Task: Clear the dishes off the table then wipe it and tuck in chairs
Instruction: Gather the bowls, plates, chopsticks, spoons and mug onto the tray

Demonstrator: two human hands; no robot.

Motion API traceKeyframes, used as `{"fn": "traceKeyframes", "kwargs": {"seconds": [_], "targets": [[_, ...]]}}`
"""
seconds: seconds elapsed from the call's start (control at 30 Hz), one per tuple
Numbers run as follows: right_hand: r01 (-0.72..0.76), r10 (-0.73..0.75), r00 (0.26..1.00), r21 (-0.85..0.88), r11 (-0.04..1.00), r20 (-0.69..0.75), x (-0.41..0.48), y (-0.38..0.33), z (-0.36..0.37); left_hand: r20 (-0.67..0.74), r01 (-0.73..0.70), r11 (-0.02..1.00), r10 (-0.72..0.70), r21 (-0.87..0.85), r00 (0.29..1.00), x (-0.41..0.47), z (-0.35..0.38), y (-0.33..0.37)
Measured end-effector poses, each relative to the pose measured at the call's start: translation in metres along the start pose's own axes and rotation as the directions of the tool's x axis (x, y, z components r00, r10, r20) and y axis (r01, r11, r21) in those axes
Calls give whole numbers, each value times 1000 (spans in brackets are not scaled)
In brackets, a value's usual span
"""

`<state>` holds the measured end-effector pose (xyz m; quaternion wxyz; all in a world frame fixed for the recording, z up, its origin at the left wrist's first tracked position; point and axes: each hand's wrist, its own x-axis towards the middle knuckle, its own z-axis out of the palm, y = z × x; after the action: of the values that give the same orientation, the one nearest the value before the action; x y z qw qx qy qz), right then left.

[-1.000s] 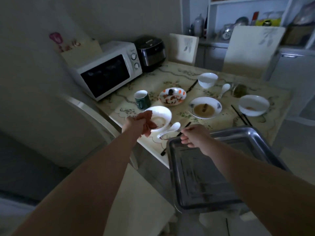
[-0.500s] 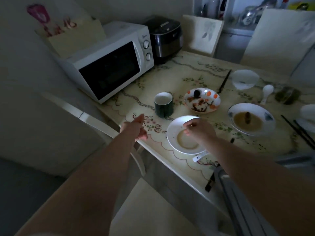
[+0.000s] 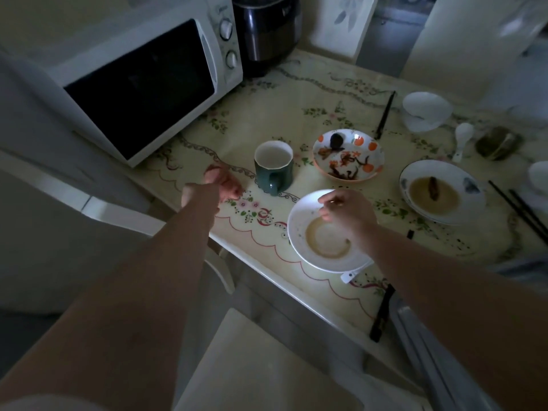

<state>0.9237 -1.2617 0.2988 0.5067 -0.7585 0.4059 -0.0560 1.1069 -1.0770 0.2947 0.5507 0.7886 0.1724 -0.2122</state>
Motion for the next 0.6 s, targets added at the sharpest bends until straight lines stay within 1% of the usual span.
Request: {"fn": "traceKeyframes", "kwargs": {"seconds": [0.07,0.1,0.2,0.3,0.47,0.6], "targets": [[7,-7,1000,13,1000,1,1,3,1,39,0,1000,0,7,999,0,7,-5],[14,-14,1000,13,1000,1,0,5,-1,60,-23,1000,22,9,998,-6,12,-6],[19,-18,1000,17,1000,-18,-2,12,-11,54,-76,996,78,-46,995,-32,29,-7],[15,-15,1000,5,1000,-5,-9,20,-27,90,-80,994,87,-70,992,-62,47,-8],[39,-39,999,-15,999,18,-24,37,-66,152,-86,996,85,0,985,-114,63,-5],[41,-41,999,-37,998,11,-47,60,-118,195,-77,996,68,37,978,-162,85,-5]]}}
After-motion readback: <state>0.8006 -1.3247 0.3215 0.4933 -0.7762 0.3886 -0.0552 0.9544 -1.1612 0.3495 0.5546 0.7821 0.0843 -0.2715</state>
